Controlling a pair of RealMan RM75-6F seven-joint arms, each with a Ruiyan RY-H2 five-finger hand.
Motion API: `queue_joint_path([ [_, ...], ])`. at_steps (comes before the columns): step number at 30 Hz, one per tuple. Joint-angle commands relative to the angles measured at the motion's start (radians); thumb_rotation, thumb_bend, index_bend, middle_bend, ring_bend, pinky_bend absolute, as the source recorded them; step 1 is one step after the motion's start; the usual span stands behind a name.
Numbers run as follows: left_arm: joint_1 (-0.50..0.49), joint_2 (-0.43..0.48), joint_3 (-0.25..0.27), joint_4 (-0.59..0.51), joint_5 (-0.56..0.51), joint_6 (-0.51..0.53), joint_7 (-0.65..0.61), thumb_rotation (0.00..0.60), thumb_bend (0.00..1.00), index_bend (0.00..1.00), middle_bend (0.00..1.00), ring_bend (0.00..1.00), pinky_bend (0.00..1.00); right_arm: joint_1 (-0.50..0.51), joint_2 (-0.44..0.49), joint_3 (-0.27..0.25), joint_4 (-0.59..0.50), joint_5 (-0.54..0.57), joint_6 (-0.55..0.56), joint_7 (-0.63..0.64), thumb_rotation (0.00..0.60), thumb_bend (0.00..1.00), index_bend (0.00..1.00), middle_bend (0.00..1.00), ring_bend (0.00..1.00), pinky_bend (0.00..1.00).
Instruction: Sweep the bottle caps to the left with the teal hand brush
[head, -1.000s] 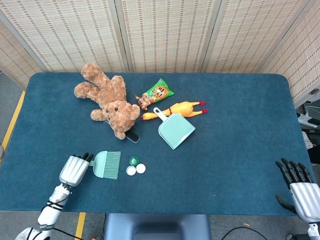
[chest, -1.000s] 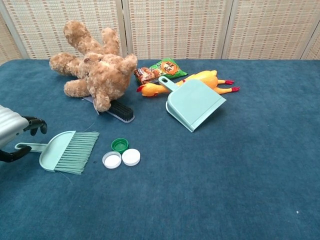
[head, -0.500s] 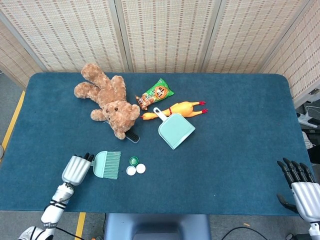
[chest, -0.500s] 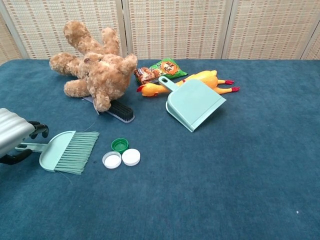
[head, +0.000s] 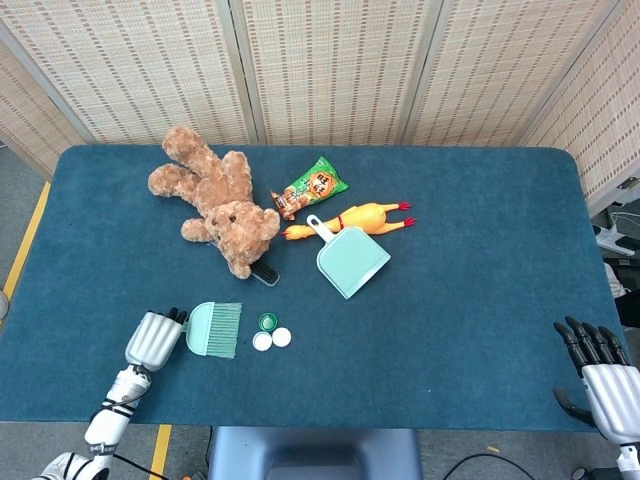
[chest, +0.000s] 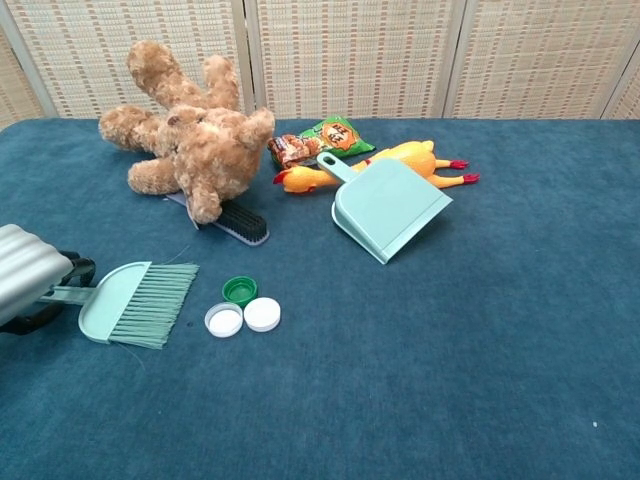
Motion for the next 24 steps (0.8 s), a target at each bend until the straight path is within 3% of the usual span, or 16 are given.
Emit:
queue_joint_path([
  [1, -0.003, -0.008, 0.003, 0.012, -0.002, 0.001, 0.004, 0.6, 0.37, 0.43, 0.48, 0.75, 0.8, 0.0, 0.0, 0.0, 0.0, 0.0, 0.001, 0.0, 0.6, 0.2, 0.0, 0.0, 0.0, 0.0],
  [10, -0.006, -0.016, 0.012, 0.043, 0.0, 0.023, 0.01, 0.6, 0.37, 0.51, 0.59, 0.76, 0.81, 0.002, 0.001, -0.002, -0.002, 0.002, -0.004, -0.001, 0.6, 0.2, 0.0, 0.0, 0.0, 0.0],
  [19, -0.006, -0.002, 0.028, 0.061, 0.079, 0.158, 0.034, 0.6, 0.41, 0.84, 0.93, 0.8, 0.84, 0.006, 0.001, -0.007, -0.005, -0.001, -0.013, -0.002, 0.6, 0.2, 0.0, 0.0, 0.0, 0.0],
  [24, -0.007, 0.026, 0.032, 0.023, 0.083, 0.16, 0.094, 0.6, 0.43, 0.88, 0.97, 0.8, 0.84, 0.006, 0.004, -0.01, -0.006, -0.006, -0.012, 0.002, 0.6, 0.2, 0.0, 0.0, 0.0, 0.0],
])
